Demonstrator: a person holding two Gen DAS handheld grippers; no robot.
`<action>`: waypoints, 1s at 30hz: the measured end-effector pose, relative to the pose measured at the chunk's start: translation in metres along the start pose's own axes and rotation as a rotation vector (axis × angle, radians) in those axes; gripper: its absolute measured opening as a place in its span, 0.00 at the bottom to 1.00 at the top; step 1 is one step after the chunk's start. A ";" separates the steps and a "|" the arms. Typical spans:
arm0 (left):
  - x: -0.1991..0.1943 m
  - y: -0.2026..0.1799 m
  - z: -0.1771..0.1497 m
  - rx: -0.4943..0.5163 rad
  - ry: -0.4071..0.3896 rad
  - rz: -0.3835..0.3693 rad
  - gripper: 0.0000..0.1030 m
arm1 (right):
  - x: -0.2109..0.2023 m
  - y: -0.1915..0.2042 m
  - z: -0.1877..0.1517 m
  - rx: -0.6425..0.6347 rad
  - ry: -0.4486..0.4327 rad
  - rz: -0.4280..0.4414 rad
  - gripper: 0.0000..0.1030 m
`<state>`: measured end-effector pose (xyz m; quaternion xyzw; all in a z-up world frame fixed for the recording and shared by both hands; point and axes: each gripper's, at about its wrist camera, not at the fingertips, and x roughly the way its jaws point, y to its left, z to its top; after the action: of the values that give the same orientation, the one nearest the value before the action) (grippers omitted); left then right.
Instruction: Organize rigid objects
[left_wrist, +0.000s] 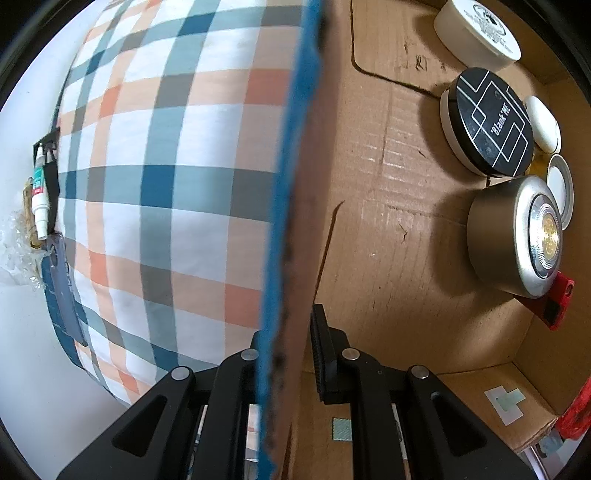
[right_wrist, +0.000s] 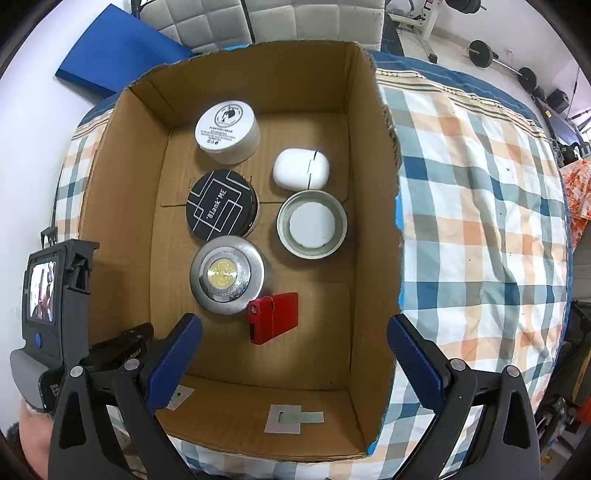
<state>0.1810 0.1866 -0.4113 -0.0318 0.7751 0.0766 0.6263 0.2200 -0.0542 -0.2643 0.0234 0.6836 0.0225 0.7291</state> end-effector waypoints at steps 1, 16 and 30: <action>-0.004 0.001 -0.001 -0.002 -0.007 0.002 0.13 | -0.001 0.000 0.001 0.002 -0.002 0.000 0.99; -0.118 -0.004 -0.040 0.019 -0.274 -0.036 0.70 | -0.046 -0.013 -0.017 0.012 -0.075 0.022 1.00; -0.241 -0.037 -0.104 0.105 -0.512 -0.102 0.93 | -0.145 -0.048 -0.055 0.080 -0.218 0.079 1.00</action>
<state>0.1368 0.1226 -0.1580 -0.0178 0.5916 0.0102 0.8059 0.1560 -0.1115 -0.1267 0.0815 0.5991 0.0213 0.7962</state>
